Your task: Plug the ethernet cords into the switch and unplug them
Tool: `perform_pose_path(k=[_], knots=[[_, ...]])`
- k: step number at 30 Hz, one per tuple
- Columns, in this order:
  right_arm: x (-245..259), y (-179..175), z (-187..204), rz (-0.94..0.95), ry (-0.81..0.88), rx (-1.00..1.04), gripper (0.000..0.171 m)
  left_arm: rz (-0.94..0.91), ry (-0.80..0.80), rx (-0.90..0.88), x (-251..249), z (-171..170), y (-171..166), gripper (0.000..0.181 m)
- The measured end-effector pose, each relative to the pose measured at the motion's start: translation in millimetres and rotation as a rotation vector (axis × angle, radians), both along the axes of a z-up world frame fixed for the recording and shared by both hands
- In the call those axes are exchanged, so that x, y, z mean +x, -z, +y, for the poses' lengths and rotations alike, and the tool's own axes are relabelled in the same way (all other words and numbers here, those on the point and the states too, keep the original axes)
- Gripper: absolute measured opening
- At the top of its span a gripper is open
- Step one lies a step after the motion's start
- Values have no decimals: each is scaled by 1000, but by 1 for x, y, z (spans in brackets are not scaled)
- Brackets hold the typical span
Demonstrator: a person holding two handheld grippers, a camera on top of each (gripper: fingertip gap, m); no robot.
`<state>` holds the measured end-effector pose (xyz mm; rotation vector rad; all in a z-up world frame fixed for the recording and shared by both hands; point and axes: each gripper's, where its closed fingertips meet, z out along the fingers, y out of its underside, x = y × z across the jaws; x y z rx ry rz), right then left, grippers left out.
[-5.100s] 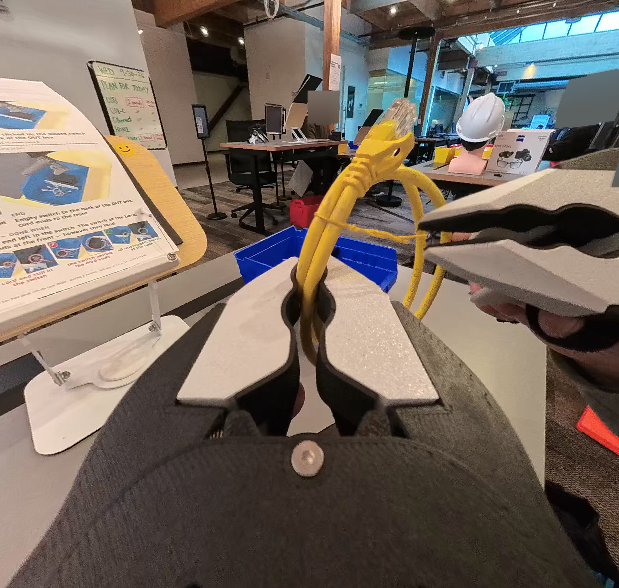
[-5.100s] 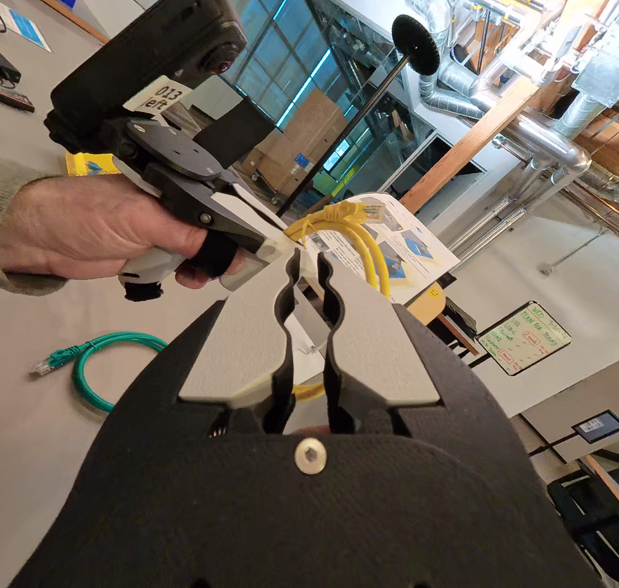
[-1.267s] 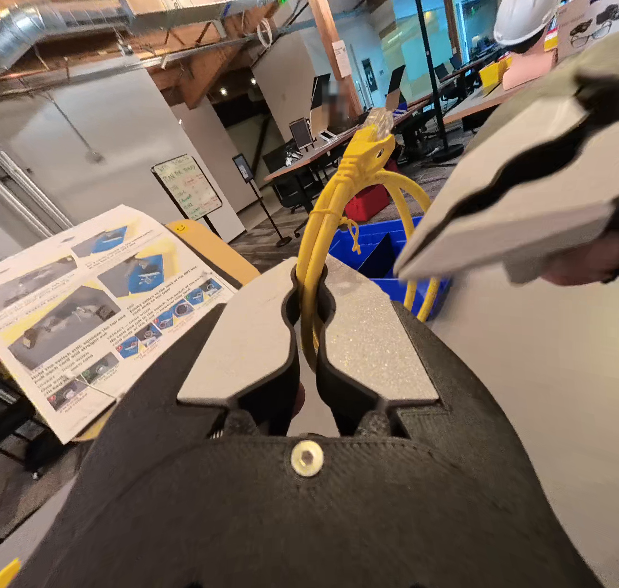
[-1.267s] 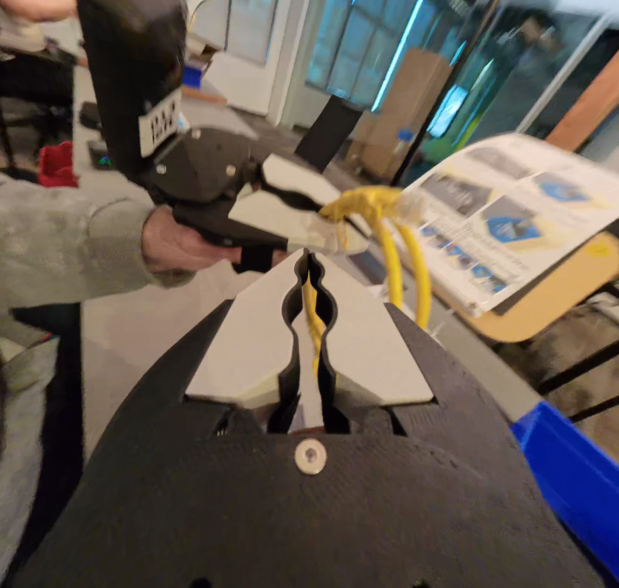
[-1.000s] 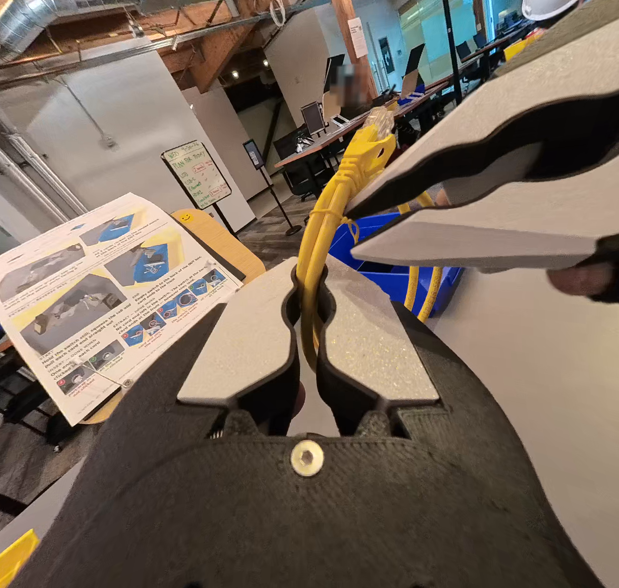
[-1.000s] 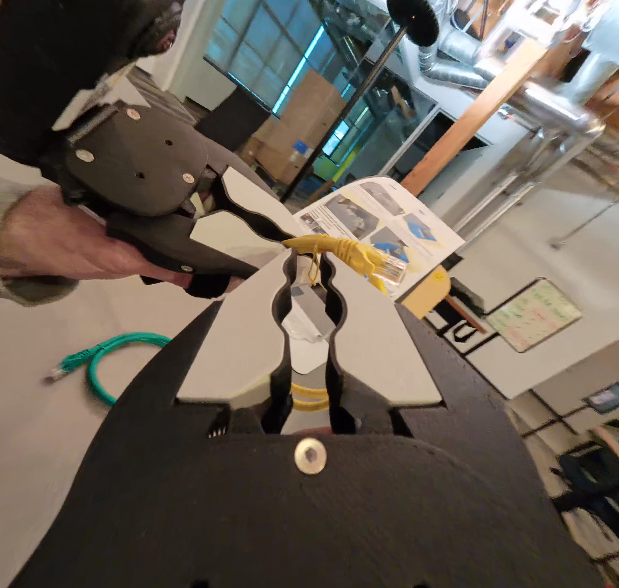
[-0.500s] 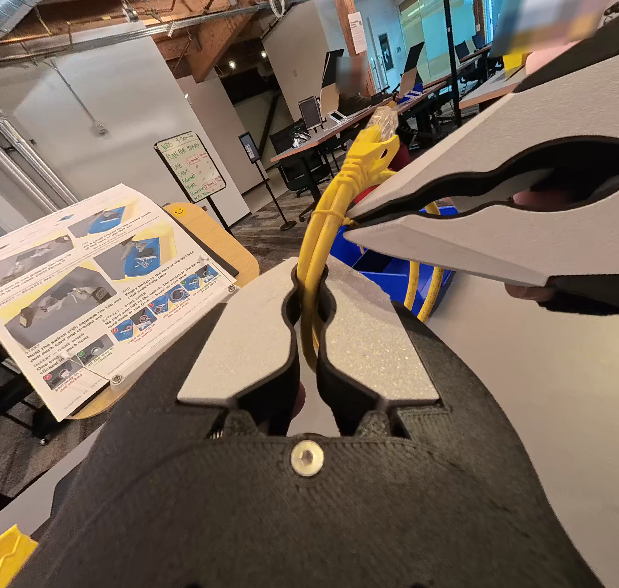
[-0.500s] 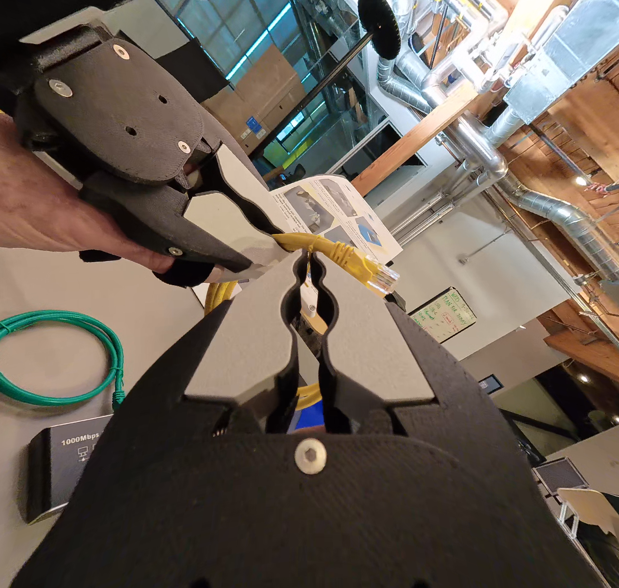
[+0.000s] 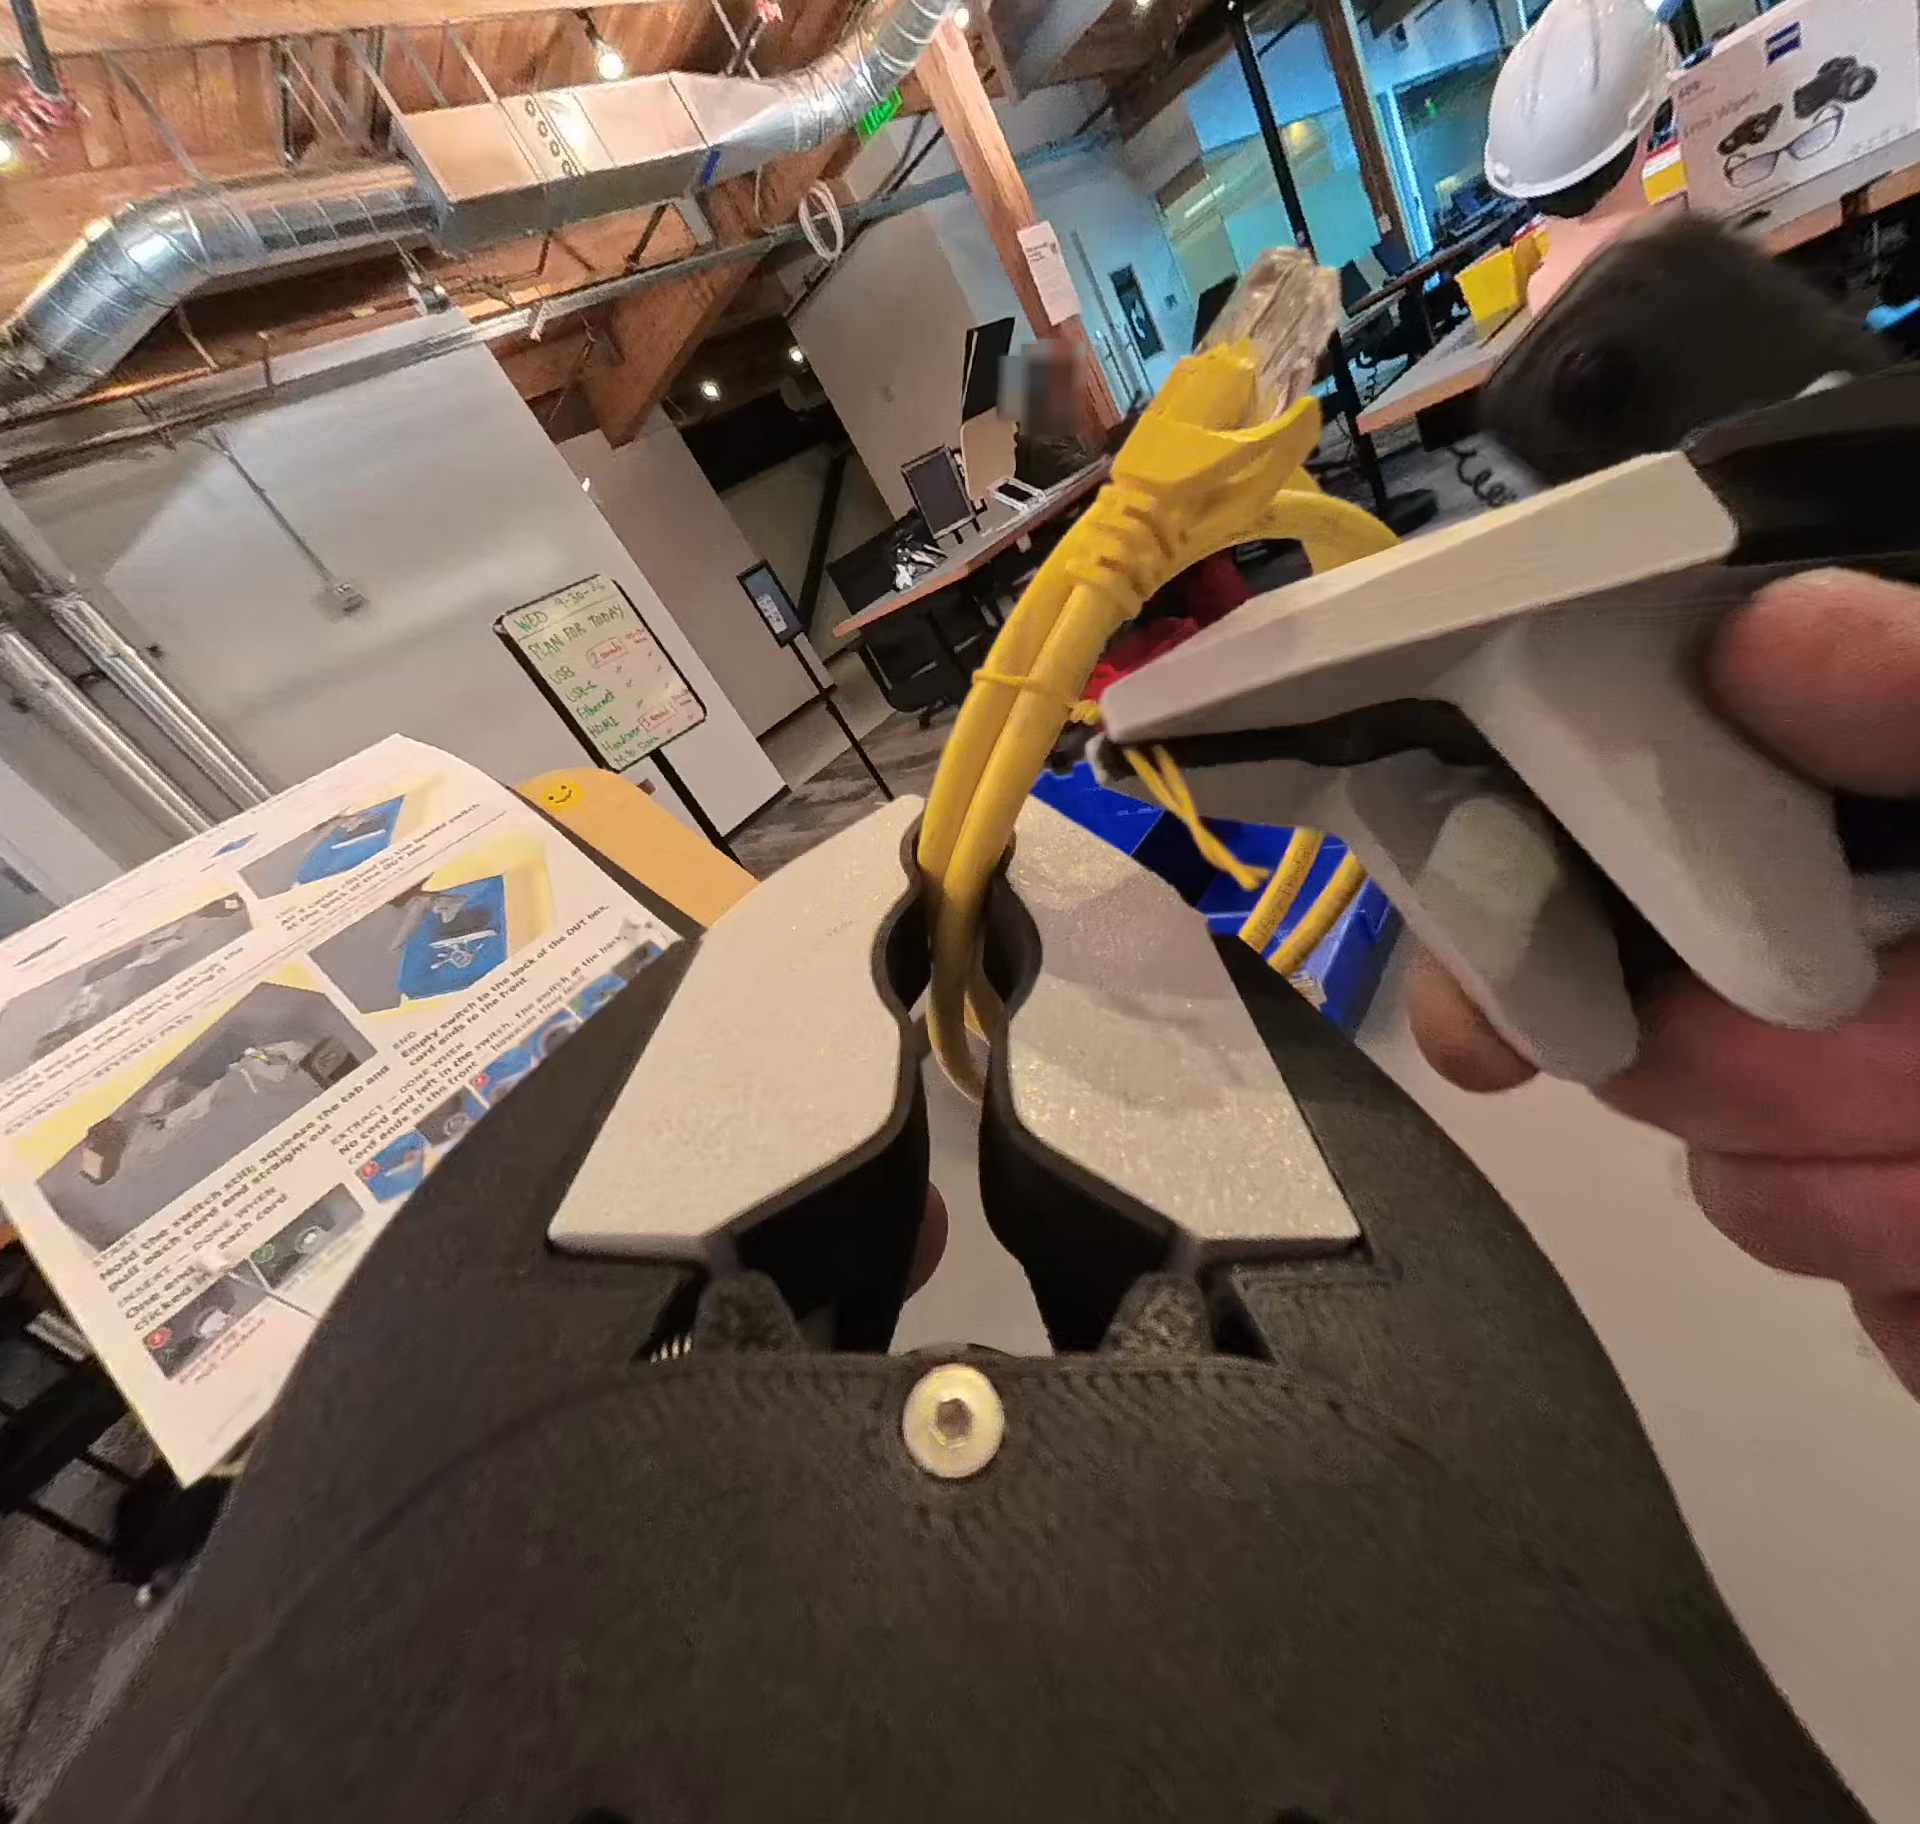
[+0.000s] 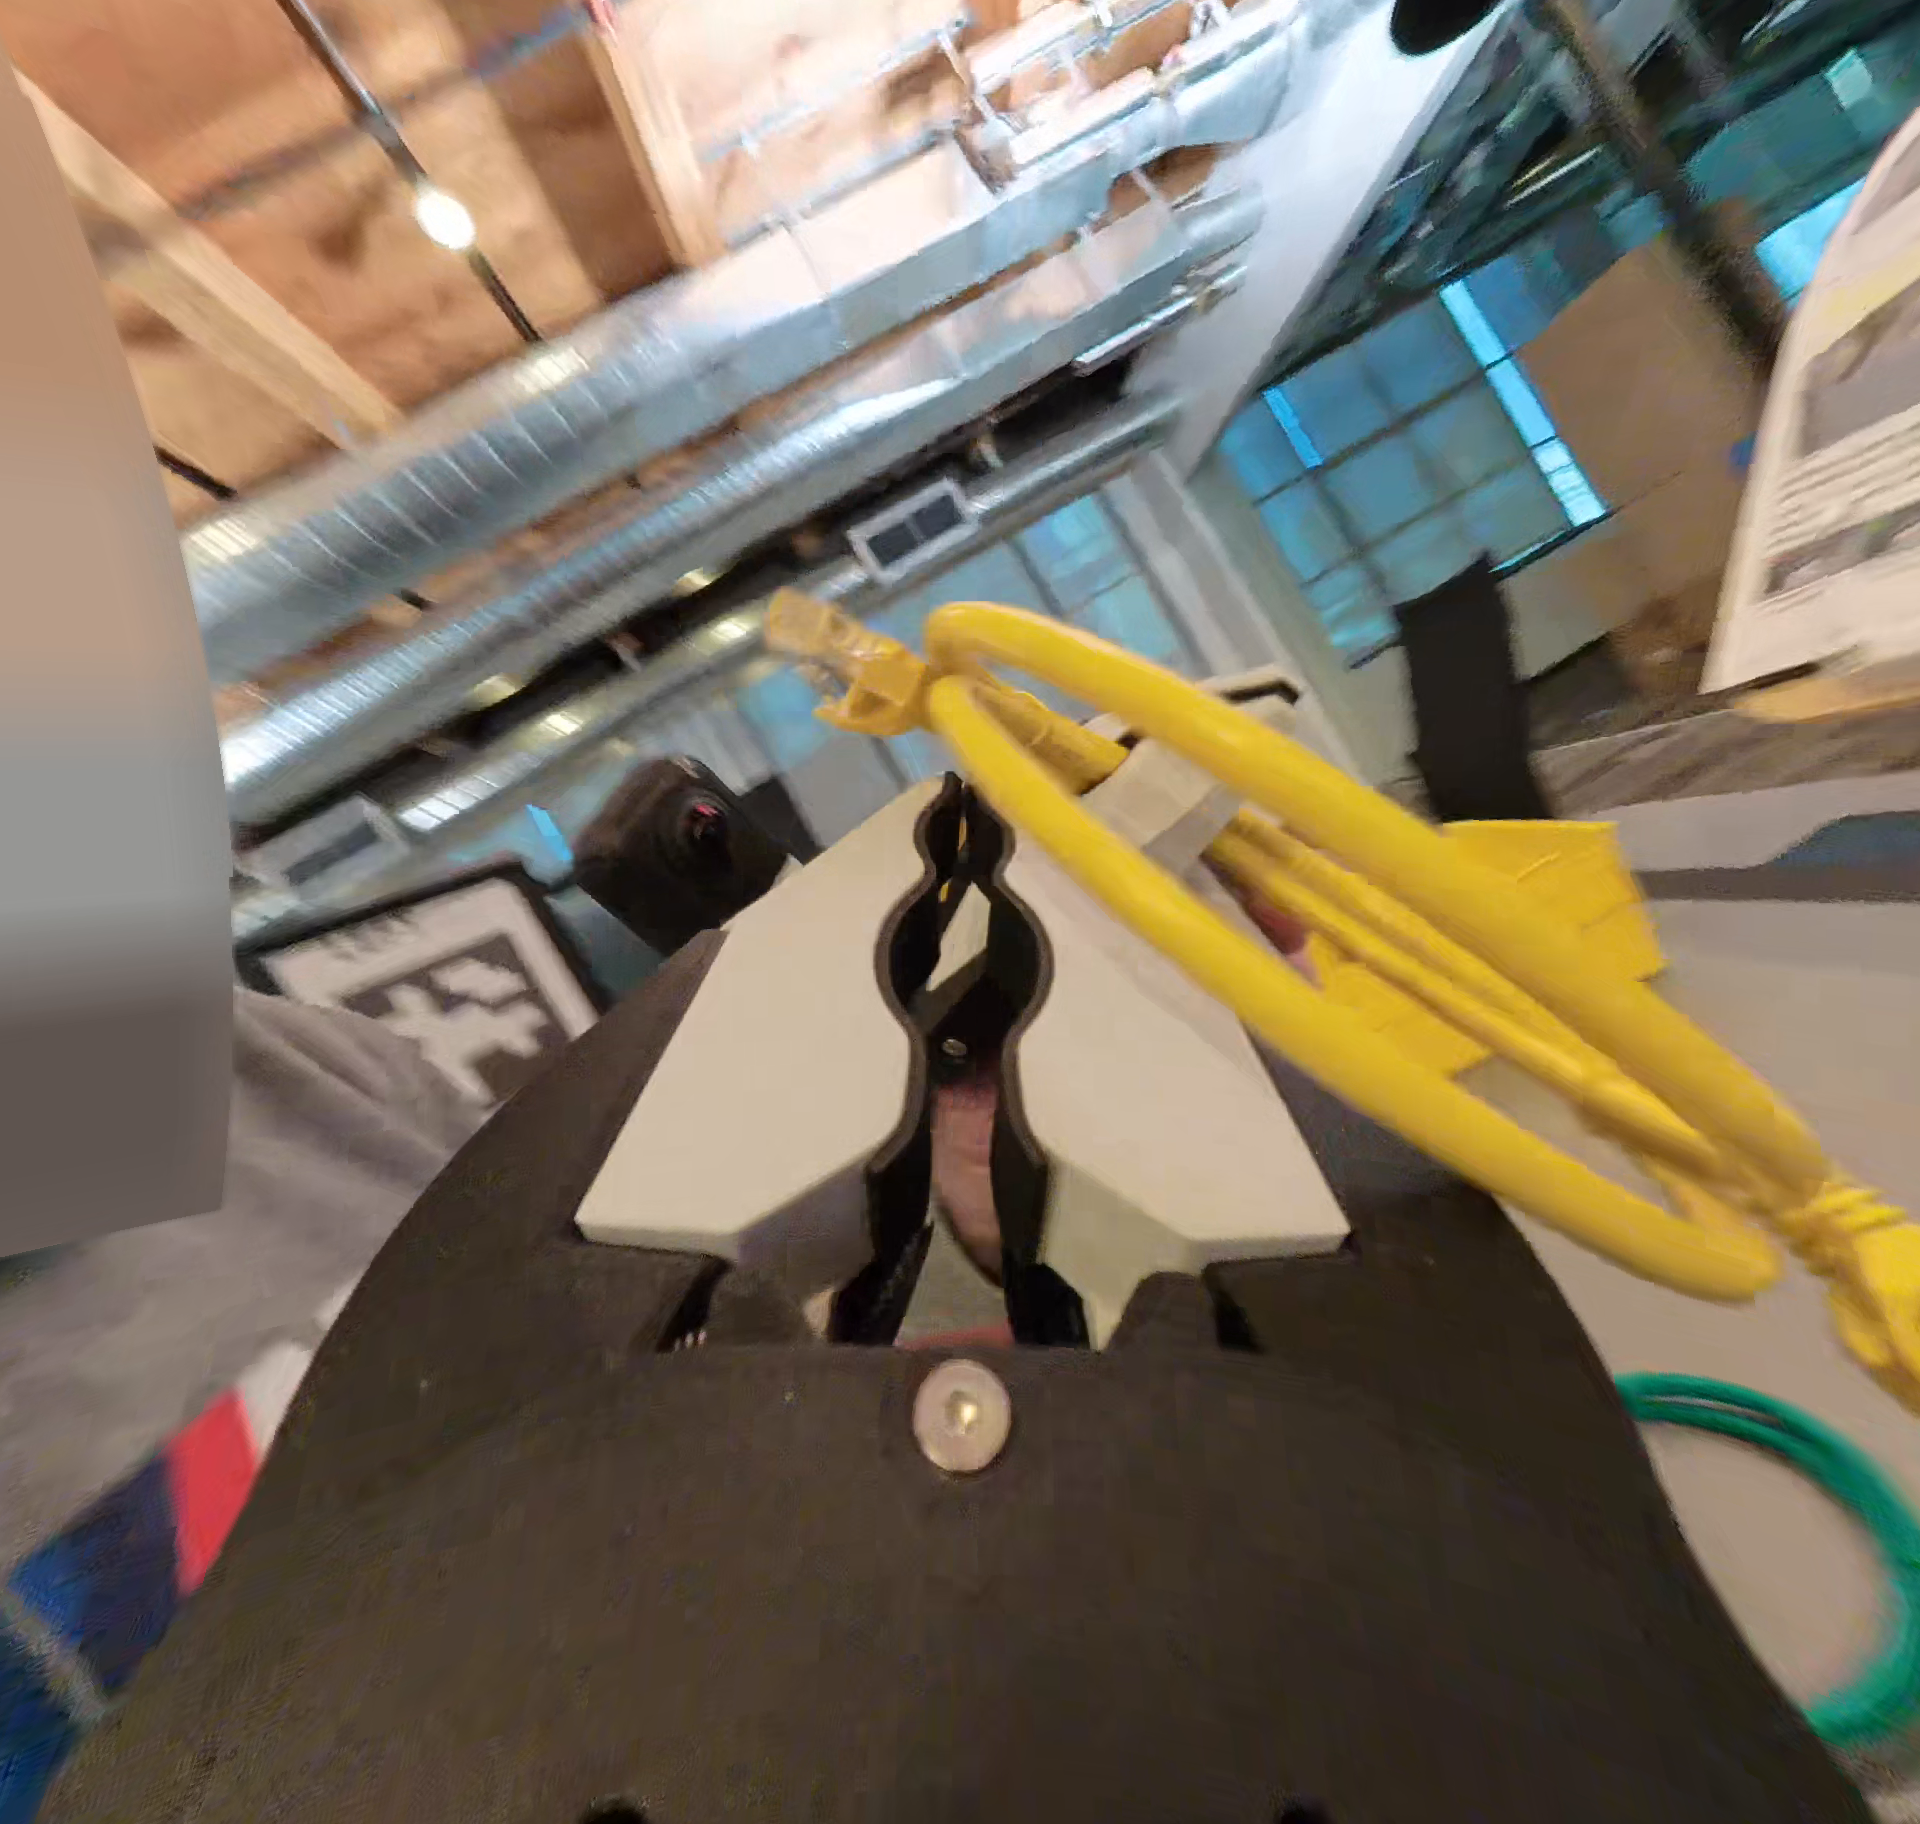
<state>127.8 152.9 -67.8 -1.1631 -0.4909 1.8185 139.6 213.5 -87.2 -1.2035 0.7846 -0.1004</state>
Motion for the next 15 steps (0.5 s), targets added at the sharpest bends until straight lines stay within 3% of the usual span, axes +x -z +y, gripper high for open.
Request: perform_pose_path(k=[3,8,15], knots=[[-2,5,-2,-229,219,279,19,-12,-21,-48,-5,5,3,5],[7,2,12,-611,724,781,11,-8,-41,-66,-5,7,4,5],[7,-3,6,-794,958,1145,7,2,-63,-76,-7,9,5,5]])
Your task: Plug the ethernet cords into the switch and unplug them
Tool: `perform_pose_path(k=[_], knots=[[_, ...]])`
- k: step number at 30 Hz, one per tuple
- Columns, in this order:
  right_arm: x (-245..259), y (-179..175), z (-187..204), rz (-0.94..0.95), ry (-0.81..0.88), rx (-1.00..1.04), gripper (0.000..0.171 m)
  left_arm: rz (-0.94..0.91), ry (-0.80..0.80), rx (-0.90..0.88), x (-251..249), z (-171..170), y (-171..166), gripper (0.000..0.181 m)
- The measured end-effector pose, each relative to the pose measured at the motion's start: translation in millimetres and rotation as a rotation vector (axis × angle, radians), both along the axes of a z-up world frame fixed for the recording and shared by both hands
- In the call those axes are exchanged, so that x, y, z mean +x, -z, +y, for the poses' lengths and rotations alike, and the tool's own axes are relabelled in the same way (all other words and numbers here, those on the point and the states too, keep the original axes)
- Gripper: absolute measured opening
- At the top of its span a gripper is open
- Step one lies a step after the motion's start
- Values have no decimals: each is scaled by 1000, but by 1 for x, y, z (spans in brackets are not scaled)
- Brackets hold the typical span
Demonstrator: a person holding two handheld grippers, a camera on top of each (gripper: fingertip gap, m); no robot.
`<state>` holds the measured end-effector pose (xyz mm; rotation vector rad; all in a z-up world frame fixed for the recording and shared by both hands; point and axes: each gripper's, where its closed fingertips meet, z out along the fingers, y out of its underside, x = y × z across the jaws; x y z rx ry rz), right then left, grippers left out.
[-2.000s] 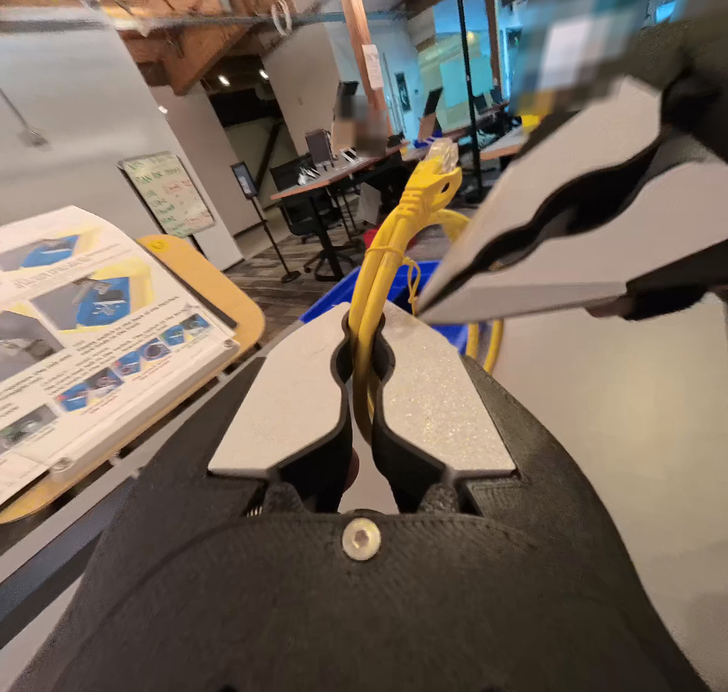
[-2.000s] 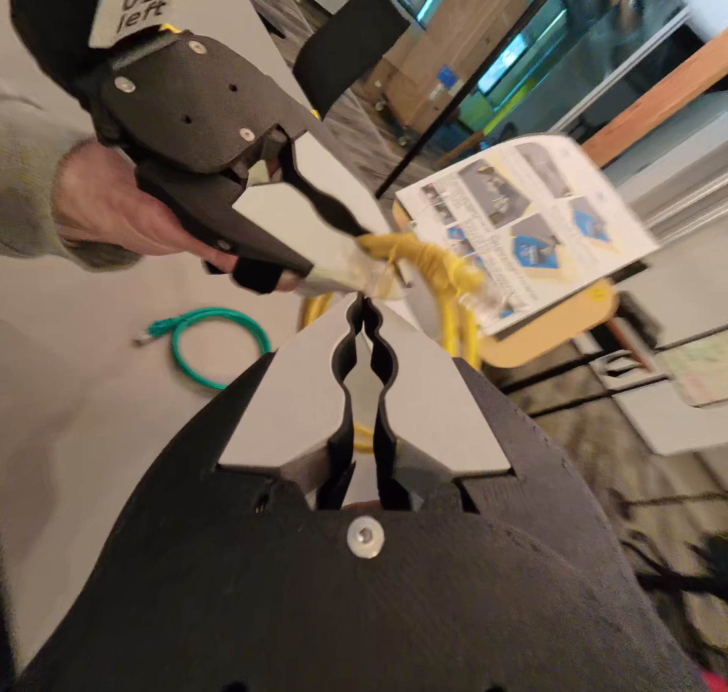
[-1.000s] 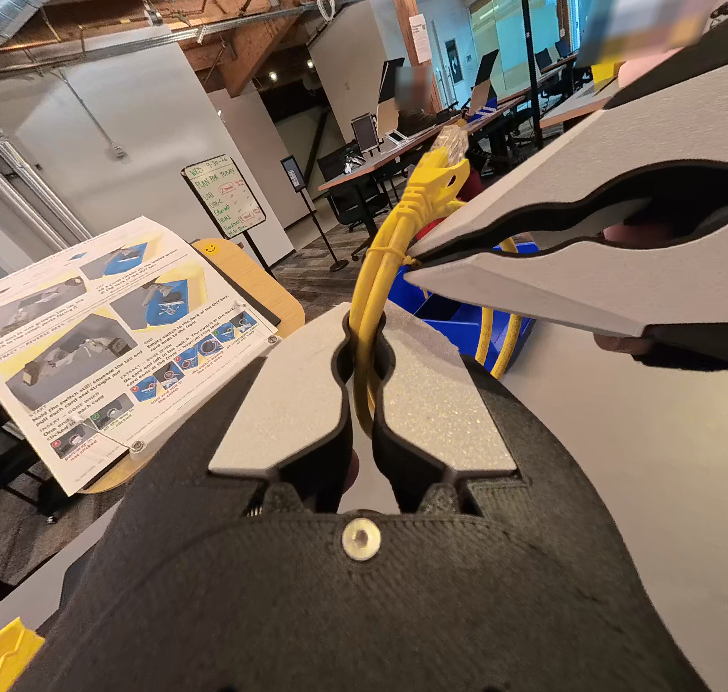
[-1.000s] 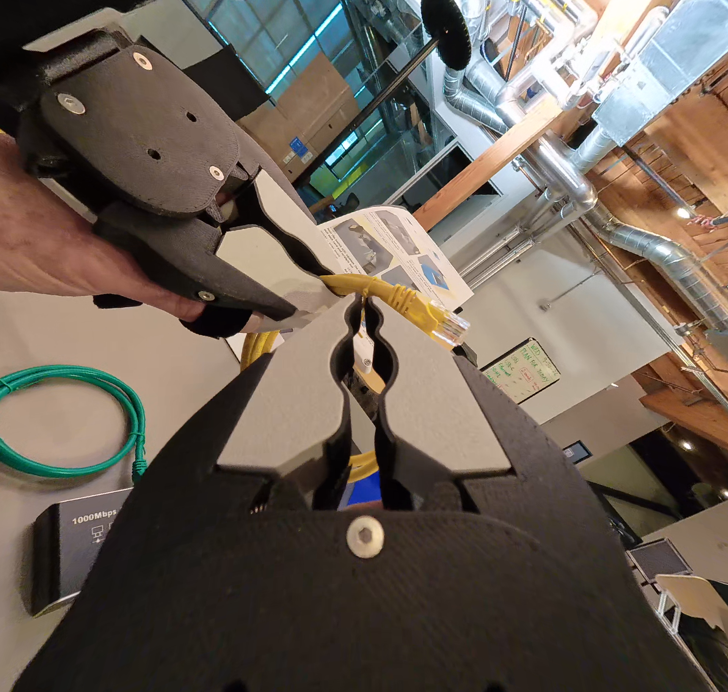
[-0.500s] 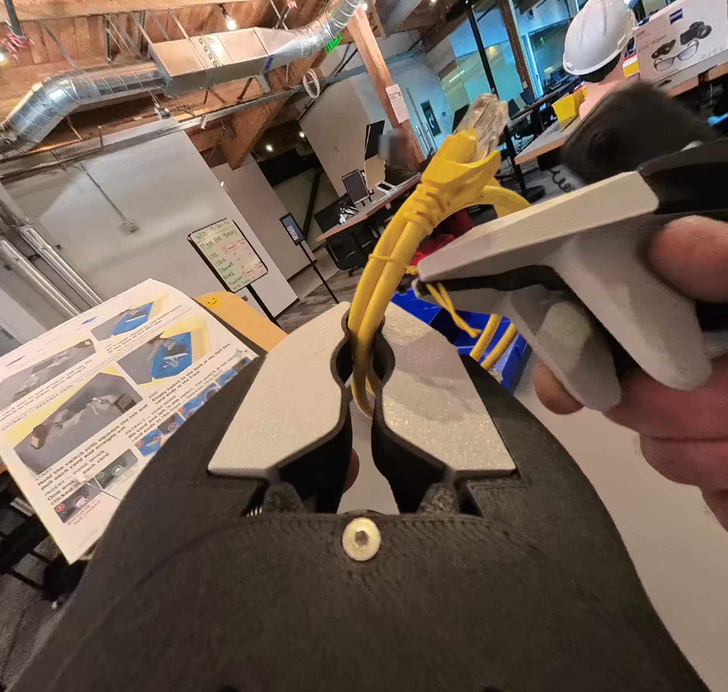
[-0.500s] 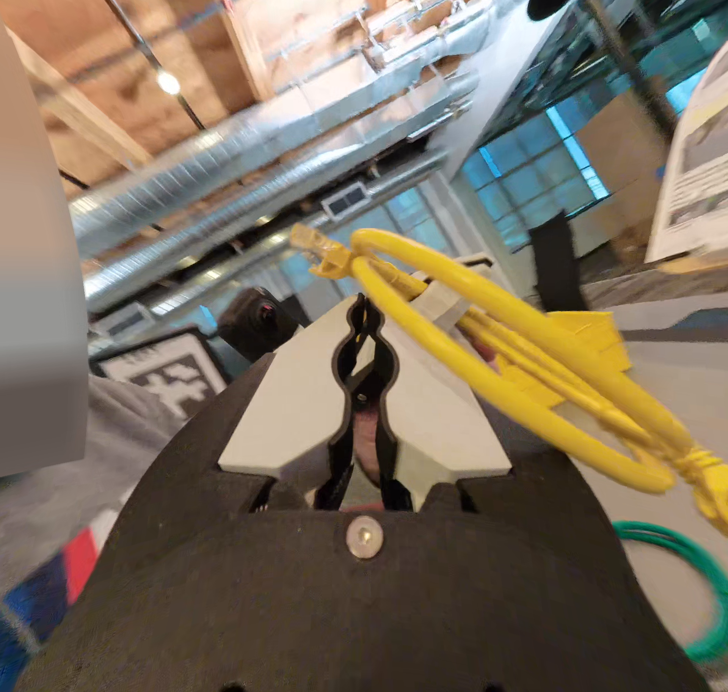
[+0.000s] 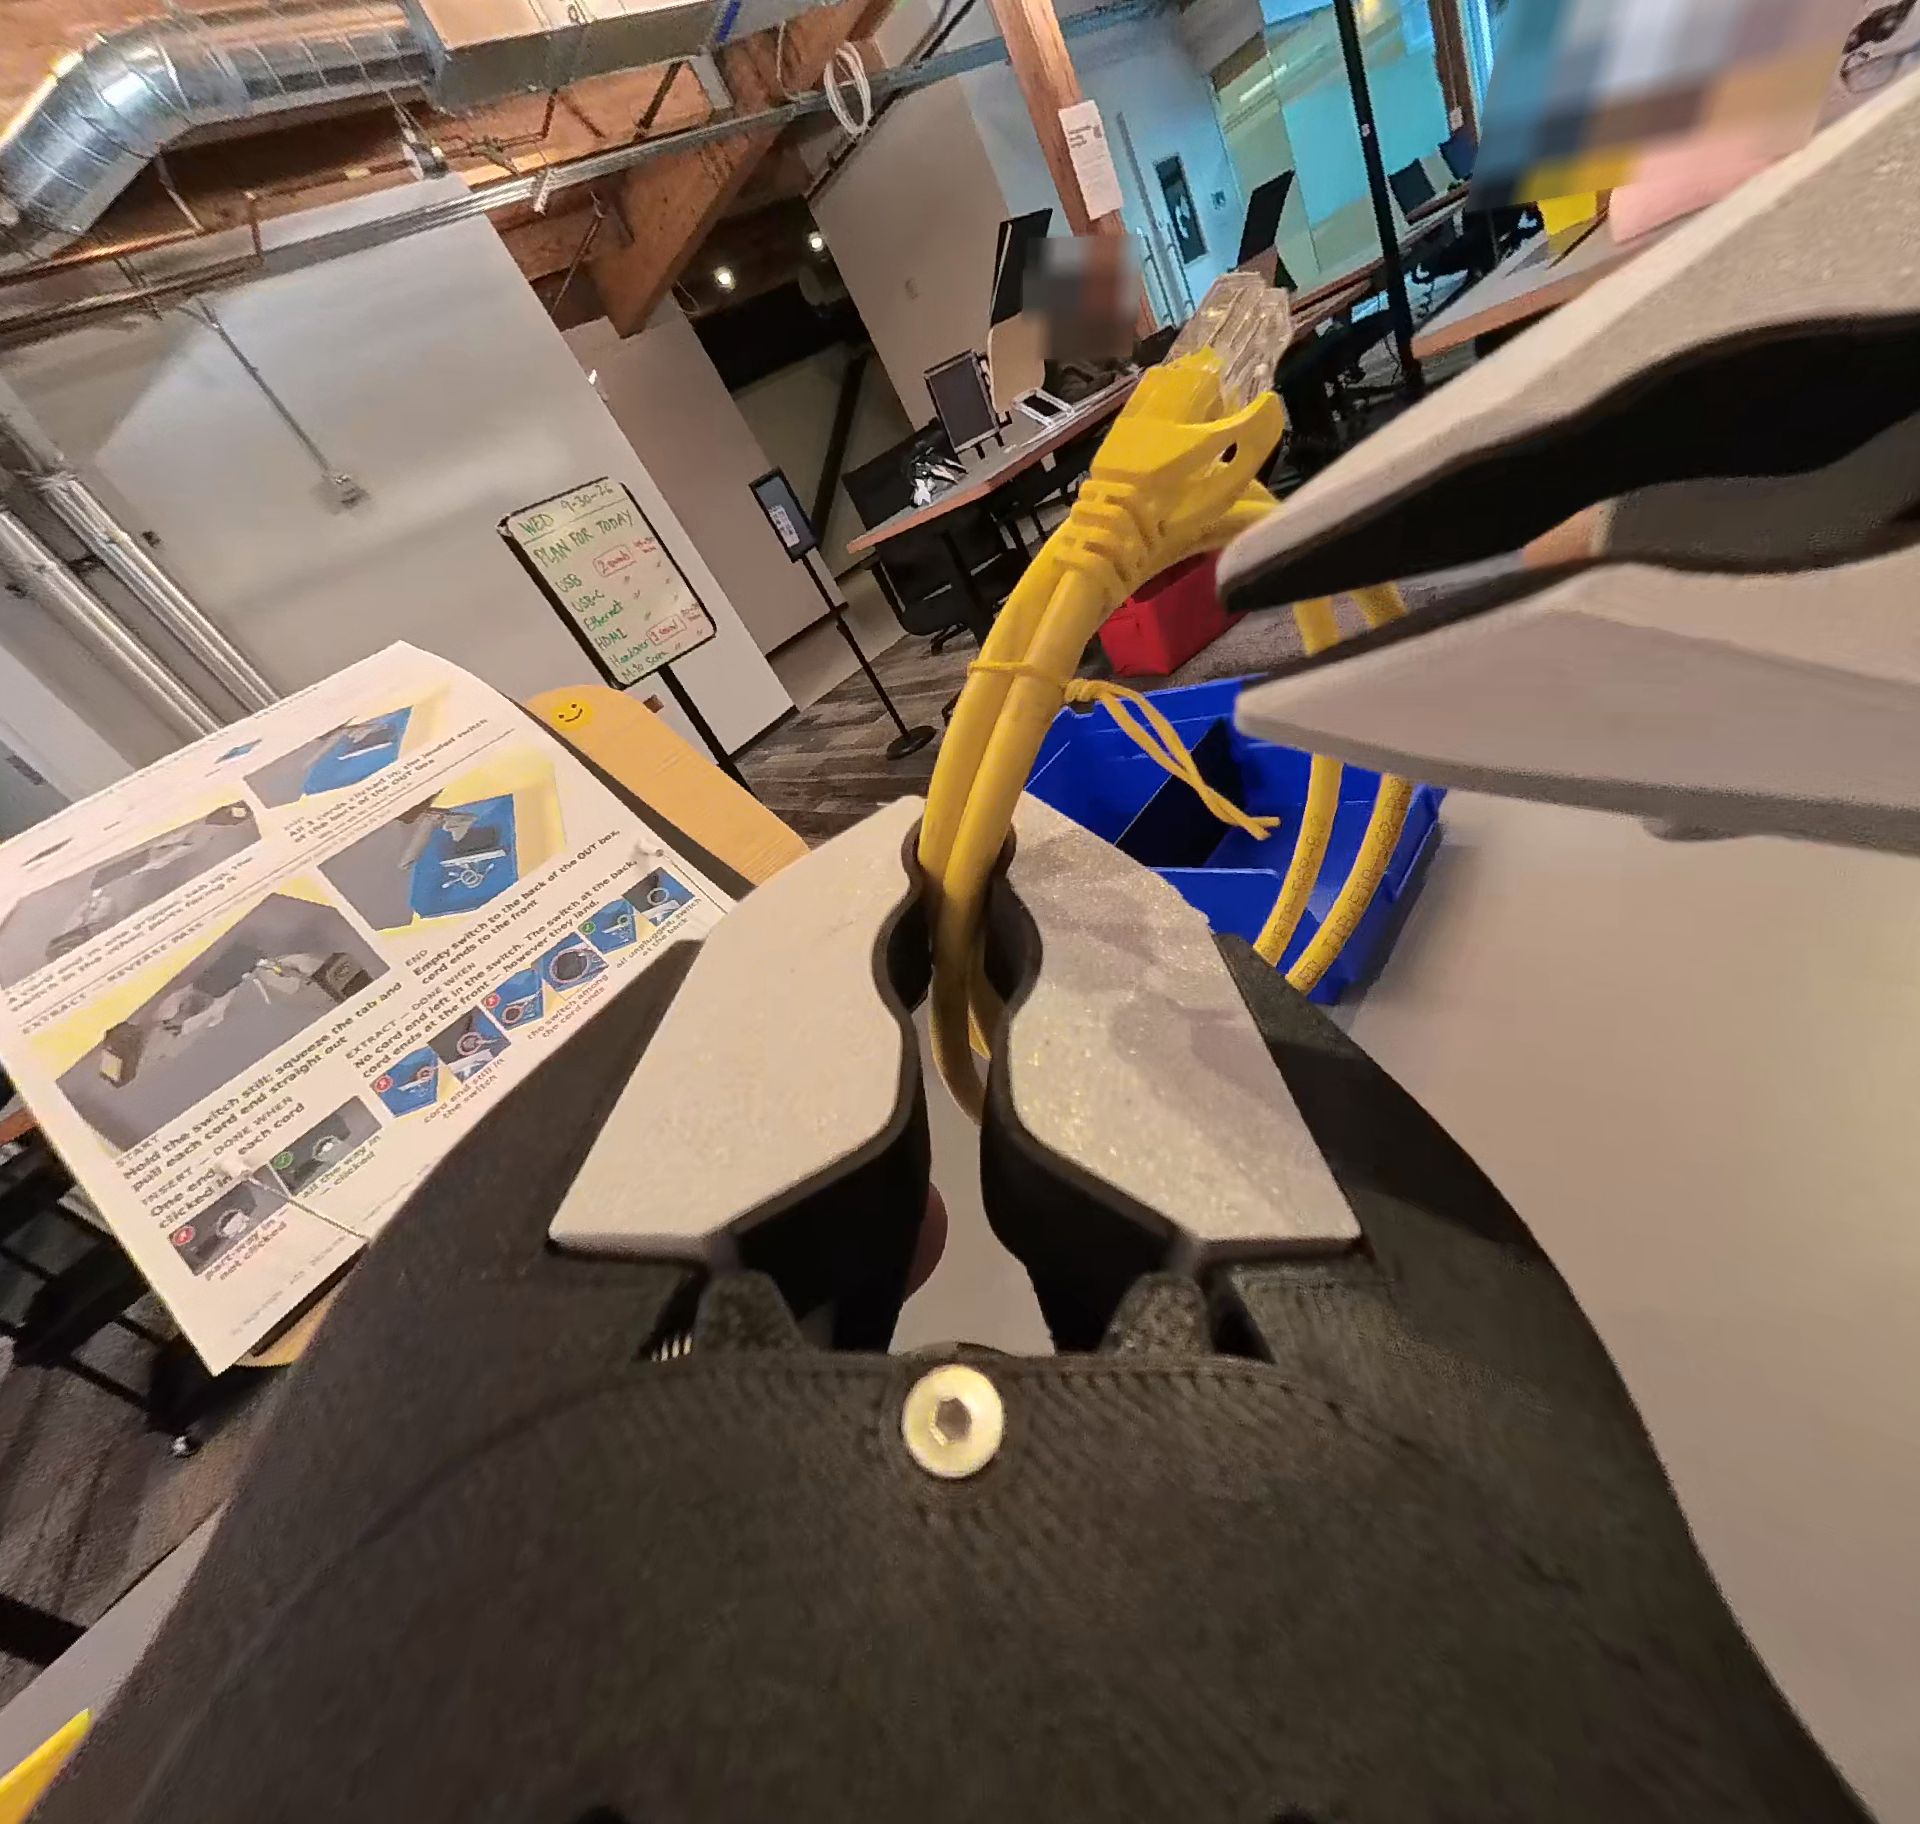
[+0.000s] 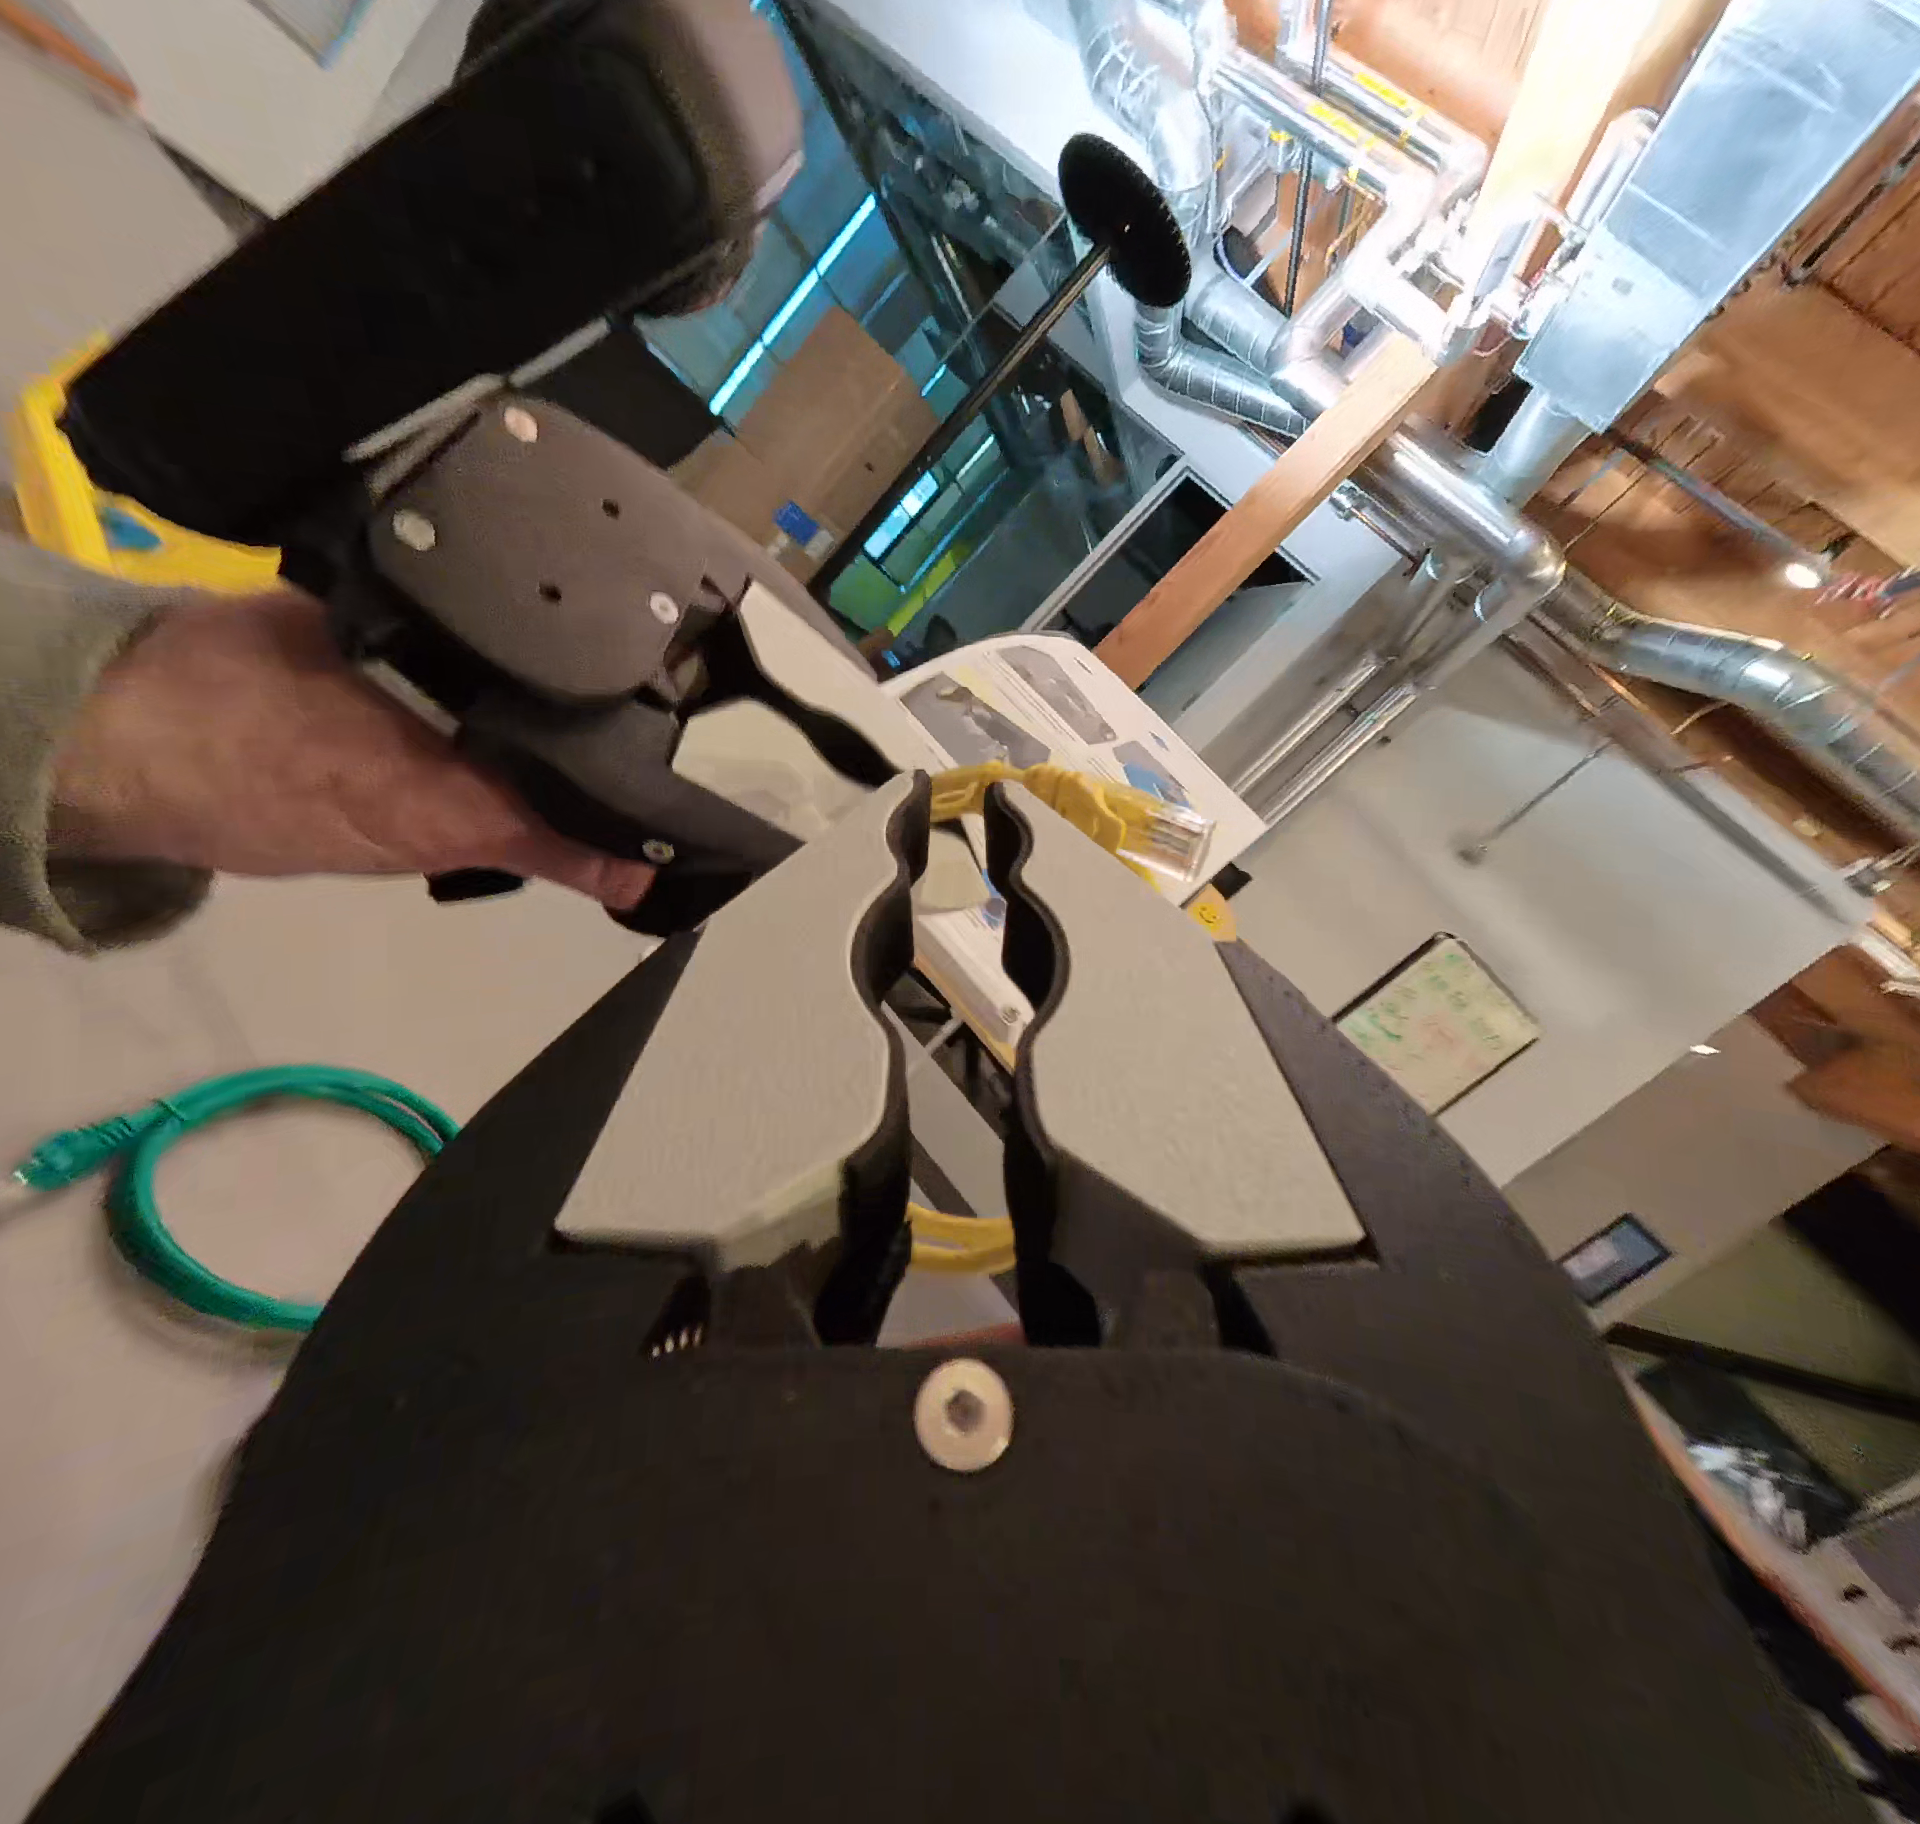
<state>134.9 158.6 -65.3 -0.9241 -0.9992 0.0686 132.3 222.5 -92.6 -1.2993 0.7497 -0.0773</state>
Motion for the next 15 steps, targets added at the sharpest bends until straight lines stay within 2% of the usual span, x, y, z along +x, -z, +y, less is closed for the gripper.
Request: perform_pose_path(k=[3,7,10,13,15], knots=[[3,6,4,-42,9,-3,7,0,-1,-3,-1,0,-1,5],[2,7,4,80,-115,-227,6,8,-19,5,-1,2,0,5],[0,4,5,242,-223,-438,7,25,-61,36,-4,5,-1,5],[-1,8,14,312,-229,-529,13,61,-100,82,-5,6,-1,5],[-3,6,14,346,-249,-544,8,83,-110,98,-2,6,0,5]])
